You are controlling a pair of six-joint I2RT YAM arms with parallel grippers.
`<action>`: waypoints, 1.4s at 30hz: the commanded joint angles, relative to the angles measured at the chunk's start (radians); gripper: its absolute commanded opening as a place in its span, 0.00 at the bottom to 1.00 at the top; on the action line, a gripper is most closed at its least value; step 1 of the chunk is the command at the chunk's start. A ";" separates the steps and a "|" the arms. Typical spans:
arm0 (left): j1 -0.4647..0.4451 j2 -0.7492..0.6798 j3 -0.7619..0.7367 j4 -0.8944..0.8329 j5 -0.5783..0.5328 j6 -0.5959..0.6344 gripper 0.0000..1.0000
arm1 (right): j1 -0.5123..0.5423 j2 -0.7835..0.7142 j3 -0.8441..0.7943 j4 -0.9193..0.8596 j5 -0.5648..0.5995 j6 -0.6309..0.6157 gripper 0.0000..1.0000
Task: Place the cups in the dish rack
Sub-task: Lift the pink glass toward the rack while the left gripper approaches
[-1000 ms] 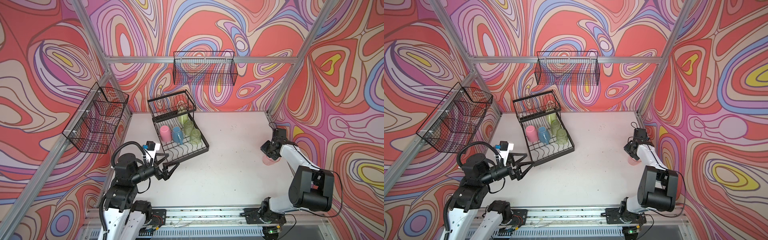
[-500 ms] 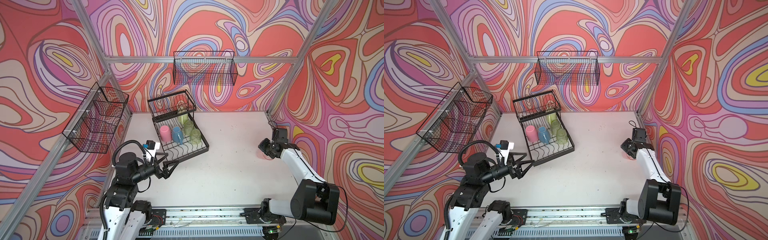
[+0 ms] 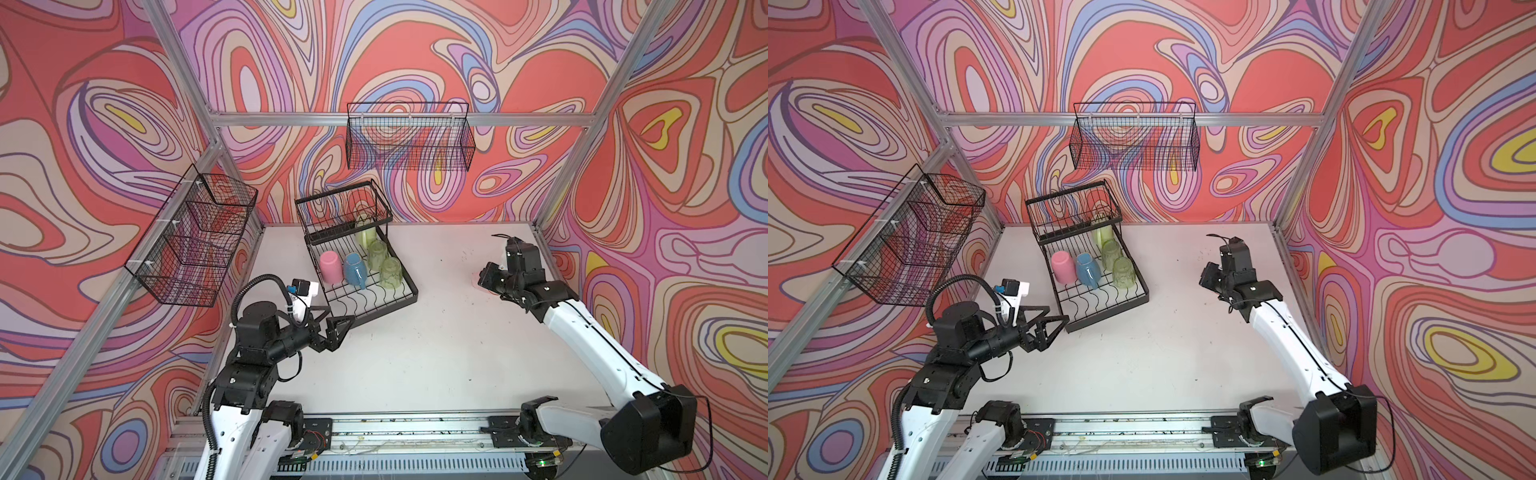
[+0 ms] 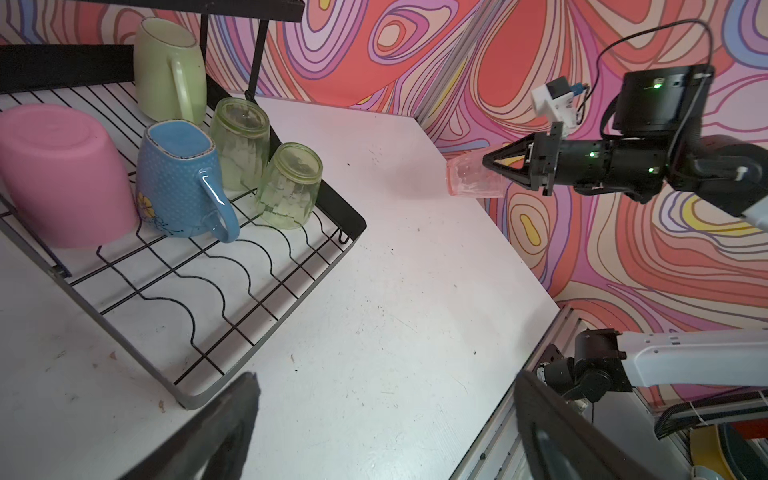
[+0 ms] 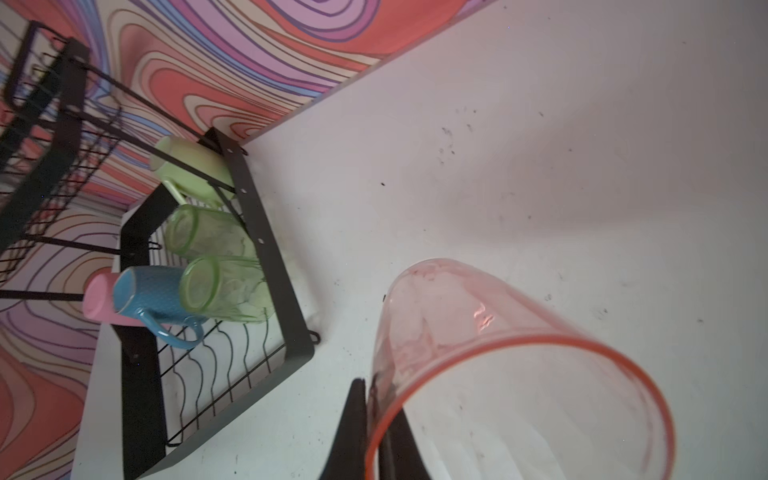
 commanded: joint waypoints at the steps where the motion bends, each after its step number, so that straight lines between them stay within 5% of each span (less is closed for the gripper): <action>1: -0.008 0.007 0.033 -0.037 -0.060 0.008 0.97 | 0.052 -0.007 0.015 0.109 -0.063 -0.052 0.00; 8: -0.074 0.061 0.069 -0.052 -0.176 -0.078 0.97 | 0.075 -0.038 -0.068 0.336 -0.251 -0.086 0.00; 19: -0.124 0.291 0.143 0.066 -0.293 -0.453 0.94 | 0.079 -0.084 -0.280 0.617 -0.490 -0.074 0.00; 25: -0.276 0.453 0.282 0.046 -0.463 -0.563 0.94 | 0.087 -0.108 -0.347 0.711 -0.522 -0.067 0.00; 35: -0.390 0.645 0.444 0.033 -0.531 -0.854 0.95 | 0.102 -0.152 -0.465 0.952 -0.558 -0.011 0.00; 42: -0.412 0.701 0.430 0.175 -0.530 -1.004 0.95 | 0.161 -0.127 -0.519 1.137 -0.558 -0.023 0.00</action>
